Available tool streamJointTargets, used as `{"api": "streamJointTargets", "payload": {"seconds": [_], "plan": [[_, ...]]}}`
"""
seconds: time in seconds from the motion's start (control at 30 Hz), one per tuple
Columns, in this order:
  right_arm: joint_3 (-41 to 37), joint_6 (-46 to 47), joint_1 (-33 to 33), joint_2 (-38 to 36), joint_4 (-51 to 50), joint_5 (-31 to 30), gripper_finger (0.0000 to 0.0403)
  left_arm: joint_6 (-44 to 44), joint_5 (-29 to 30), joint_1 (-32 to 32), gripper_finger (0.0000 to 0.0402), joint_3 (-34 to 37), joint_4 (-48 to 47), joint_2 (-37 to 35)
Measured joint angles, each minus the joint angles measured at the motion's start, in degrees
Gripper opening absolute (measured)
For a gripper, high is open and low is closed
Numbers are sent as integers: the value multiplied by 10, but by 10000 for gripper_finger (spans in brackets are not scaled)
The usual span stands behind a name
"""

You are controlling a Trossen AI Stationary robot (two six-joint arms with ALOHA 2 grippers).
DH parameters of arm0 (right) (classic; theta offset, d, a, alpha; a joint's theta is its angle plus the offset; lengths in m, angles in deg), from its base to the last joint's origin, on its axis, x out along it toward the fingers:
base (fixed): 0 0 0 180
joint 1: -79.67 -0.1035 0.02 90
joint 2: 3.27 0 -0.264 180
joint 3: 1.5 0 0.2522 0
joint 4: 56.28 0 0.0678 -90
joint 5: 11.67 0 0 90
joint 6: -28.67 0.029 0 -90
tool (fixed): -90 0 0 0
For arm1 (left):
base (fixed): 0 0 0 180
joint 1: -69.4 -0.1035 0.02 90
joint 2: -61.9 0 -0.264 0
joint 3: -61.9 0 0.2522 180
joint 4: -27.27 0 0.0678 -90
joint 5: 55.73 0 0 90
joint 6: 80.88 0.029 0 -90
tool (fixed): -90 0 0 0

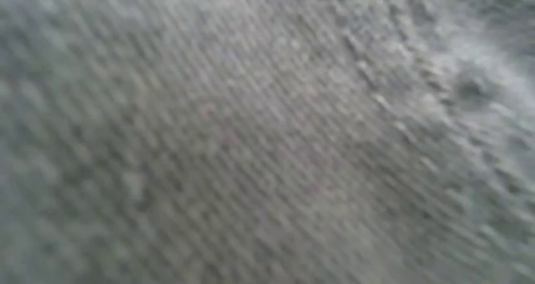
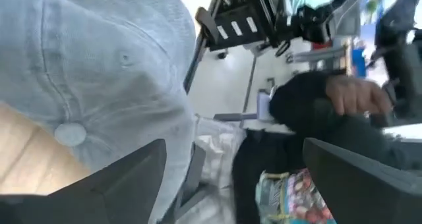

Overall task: Pick & Place hat
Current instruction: Put the gray cap into the right transparent bin

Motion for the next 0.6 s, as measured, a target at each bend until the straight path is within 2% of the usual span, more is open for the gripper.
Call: {"api": "streamJointTargets", "payload": {"seconds": [0.13, 0.27, 0.33, 0.4, 0.6], "plan": [[0, 0, 0, 0, -2, 0, 210, 89, 32, -1, 365, -50, -153, -41], [0, 0, 0, 1, -4, -15, 210, 234, 170, 21, 365, -167, -365, -41], [0, 0, 0, 1, -6, -18, 210, 298, 238, 32, 365, -214, -412, -22], [0, 0, 1, 2, -6, -18, 210, 349, 275, 42, 365, -236, -447, -10], [0, 0, 1, 2, -7, -16, 210, 344, 231, 44, 365, -240, -420, 30]]}}
